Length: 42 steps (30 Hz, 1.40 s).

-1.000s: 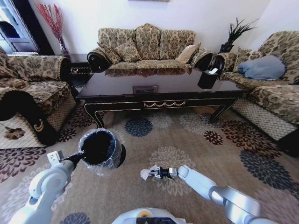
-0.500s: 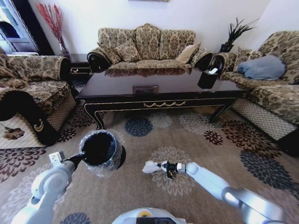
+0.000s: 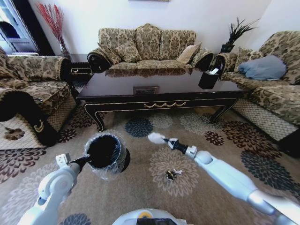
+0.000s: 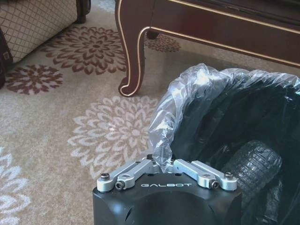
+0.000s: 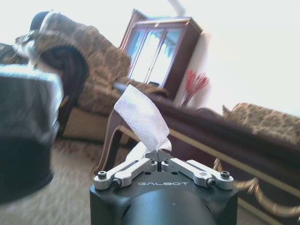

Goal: Move to the front of the table and pick up the trash from the floor, then place it into the trash bin.

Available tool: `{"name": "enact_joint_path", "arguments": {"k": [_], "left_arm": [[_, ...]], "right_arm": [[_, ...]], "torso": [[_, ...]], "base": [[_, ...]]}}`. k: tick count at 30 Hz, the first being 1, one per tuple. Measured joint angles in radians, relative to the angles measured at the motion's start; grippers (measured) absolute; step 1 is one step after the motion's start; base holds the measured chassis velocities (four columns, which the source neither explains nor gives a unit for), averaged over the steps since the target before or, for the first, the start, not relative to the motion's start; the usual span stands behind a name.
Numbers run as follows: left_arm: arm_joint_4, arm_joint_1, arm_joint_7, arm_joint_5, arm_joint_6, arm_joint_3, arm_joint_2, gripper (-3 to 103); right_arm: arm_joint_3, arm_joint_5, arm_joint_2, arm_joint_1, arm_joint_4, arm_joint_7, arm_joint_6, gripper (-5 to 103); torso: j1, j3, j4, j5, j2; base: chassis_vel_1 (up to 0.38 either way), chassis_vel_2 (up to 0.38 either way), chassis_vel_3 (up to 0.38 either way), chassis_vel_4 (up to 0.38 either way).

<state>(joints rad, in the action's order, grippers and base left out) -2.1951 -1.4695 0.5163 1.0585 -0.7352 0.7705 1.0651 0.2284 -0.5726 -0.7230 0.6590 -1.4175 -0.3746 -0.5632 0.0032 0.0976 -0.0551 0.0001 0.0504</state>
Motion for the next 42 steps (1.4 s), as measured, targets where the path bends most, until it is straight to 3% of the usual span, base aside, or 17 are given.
{"name": "enact_joint_path", "arguments": {"k": [5, 12, 19, 28, 34, 42], "left_arm": [[0.002, 0.002, 0.001, 0.002, 0.0, -0.012, -0.007, 2], [0.031, 0.021, 0.0, -0.012, 0.0, -0.049, -0.041, 2], [0.109, 0.09, 0.002, 0.041, 0.0, -0.118, -0.093, 2], [0.178, 0.163, 0.004, 0.056, 0.0, -0.179, -0.106, 2], [0.187, 0.161, 0.005, 0.064, 0.0, -0.156, -0.105, 2], [0.182, 0.163, 0.008, 0.069, 0.0, -0.145, -0.101, 2]], "right_arm": [[-0.008, -0.049, 0.03, -0.012, -0.126, 0.056, 0.041, 0], [0.095, -0.082, 0.019, -0.077, -0.215, 0.105, 0.074, 0], [0.322, -0.099, -0.059, -0.254, -0.171, 0.154, 0.068, 0], [0.559, -0.138, -0.177, -0.476, -0.077, 0.171, 0.047, 0], [0.656, -0.144, -0.255, -0.525, -0.05, 0.184, 0.042, 0], [0.72, -0.135, -0.292, -0.536, -0.057, 0.2, 0.04, 0]], "torso": [[0.0, 0.0, 0.0, -0.0001, 0.0], [0.0, 0.0, 0.0, -0.0003, 0.0], [0.0, 0.0, 0.0, -0.0004, 0.0], [0.0, 0.0, 0.0001, -0.0004, 0.0], [0.0, 0.0, 0.0001, -0.0002, 0.0], [0.0, 0.0, -0.0003, -0.0002, 0.0]], "base": [[0.0, 0.0, 0.0, 0.0], [0.0, 0.0, 0.0, 0.0], [0.0, 0.0, 0.0, 0.0], [0.0, 0.0, 0.0, 0.0], [0.0, 0.0, 0.0, 0.0], [0.0, 0.0, 0.0, 0.0]]}}
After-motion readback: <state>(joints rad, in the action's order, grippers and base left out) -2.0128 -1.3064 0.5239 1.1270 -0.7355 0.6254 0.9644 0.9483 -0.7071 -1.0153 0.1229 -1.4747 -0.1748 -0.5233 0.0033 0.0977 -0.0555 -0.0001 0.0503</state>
